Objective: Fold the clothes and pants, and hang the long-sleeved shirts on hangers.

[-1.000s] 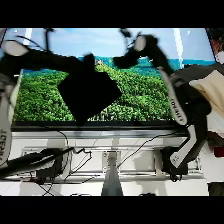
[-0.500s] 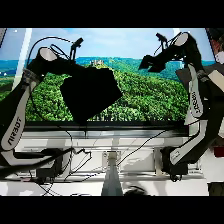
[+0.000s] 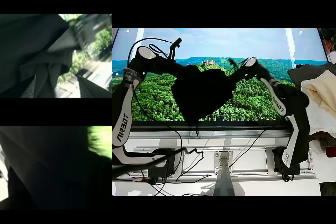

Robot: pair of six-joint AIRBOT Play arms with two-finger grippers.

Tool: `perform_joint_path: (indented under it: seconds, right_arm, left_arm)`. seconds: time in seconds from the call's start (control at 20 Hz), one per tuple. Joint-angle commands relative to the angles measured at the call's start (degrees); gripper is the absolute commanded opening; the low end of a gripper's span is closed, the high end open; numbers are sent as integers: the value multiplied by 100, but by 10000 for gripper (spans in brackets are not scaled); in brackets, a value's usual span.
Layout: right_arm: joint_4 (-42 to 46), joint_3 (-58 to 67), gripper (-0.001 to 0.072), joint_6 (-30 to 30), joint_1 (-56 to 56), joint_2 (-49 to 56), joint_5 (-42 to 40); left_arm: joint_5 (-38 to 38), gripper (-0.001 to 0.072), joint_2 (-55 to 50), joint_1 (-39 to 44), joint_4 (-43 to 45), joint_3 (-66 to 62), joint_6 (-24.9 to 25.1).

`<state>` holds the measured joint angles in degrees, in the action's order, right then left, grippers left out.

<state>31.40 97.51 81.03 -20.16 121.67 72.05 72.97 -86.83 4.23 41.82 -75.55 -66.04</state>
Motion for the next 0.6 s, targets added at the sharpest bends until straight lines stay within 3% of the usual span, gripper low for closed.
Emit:
perform_joint_path:
  seconds: [0.0,0.05,0.1,0.15,0.3,0.4,0.45,0.55]
  right_arm:
    - [-96,24,378,20,-404,190,-166]
    - [-81,125,105,-131,-402,188,-166]
    - [-70,278,16,-284,-365,175,-151]
    - [-48,503,15,-402,-289,153,-90]
    - [476,1228,15,-385,83,-179,166]
    - [1270,1541,15,114,468,-708,175]
    - [1670,1646,15,365,697,-1023,177]
    - [2411,1731,15,820,1261,-1773,306]
  left_arm:
    - [44,588,-4,-52,11,-4,-2]
    - [44,587,-4,-68,11,-4,0]
    - [37,587,4,-87,15,-4,2]
    - [20,562,35,-133,15,-4,4]
    - [-72,340,343,-466,13,-17,90]
    - [-81,59,745,-776,-7,-17,87]
    - [-44,10,988,-922,-7,-15,92]
    - [48,9,1530,-1152,2,-15,358]
